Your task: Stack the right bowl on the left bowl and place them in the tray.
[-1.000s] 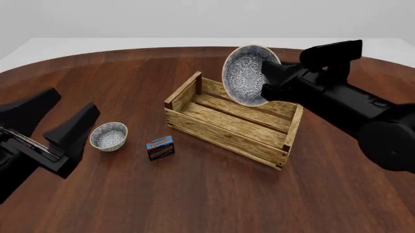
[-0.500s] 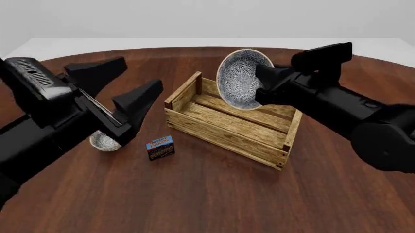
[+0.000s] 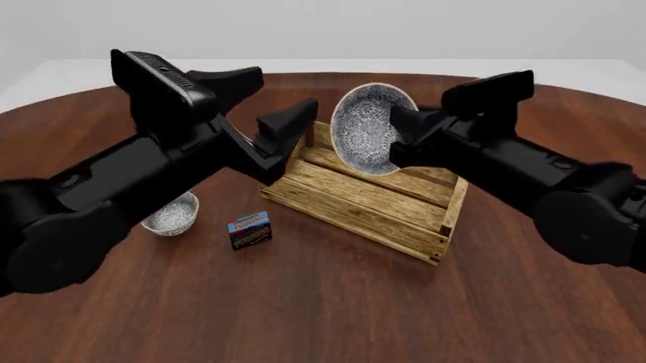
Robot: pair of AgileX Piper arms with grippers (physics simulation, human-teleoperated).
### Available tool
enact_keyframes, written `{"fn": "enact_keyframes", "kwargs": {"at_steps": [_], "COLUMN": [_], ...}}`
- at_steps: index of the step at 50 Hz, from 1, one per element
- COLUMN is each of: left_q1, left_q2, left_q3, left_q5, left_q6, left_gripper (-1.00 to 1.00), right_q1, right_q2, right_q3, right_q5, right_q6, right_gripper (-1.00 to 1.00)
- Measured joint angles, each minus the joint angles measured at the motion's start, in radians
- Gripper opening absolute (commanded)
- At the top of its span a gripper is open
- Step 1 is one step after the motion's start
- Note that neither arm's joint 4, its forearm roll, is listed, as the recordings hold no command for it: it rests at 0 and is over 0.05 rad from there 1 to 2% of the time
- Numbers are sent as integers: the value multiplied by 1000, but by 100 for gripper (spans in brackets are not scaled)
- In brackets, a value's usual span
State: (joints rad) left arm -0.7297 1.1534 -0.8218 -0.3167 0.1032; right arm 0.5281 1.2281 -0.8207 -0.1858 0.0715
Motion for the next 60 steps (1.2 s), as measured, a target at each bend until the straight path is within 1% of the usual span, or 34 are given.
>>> {"fn": "enact_keyframes", "kwargs": {"at_steps": [11,22,39,58,59,60], "left_q1": [-2,4,3,4,4,-2], "left_q2": [103,186,294,396,400,402], "left_q3": [-47,-74,-109,-159,-161,-162], "left_q5": [-25,-54,-82,-89,-90,-92], "left_q6": [-15,-24,-39,-71,-73,-83], "left_gripper": [100,100,100,100,-100,-100], "right_q1": [5,7,6,6,6,9], "right_q2": [4,-5,-25,-35,-35,-33], "right_q3": [0,3,11,16,16,16], "right_q5": [0,3,12,20,20,20], "right_q6": [2,5,2,-4,-5,0], "right_gripper": [-100,-100,-100,-100,-100,-100]}}
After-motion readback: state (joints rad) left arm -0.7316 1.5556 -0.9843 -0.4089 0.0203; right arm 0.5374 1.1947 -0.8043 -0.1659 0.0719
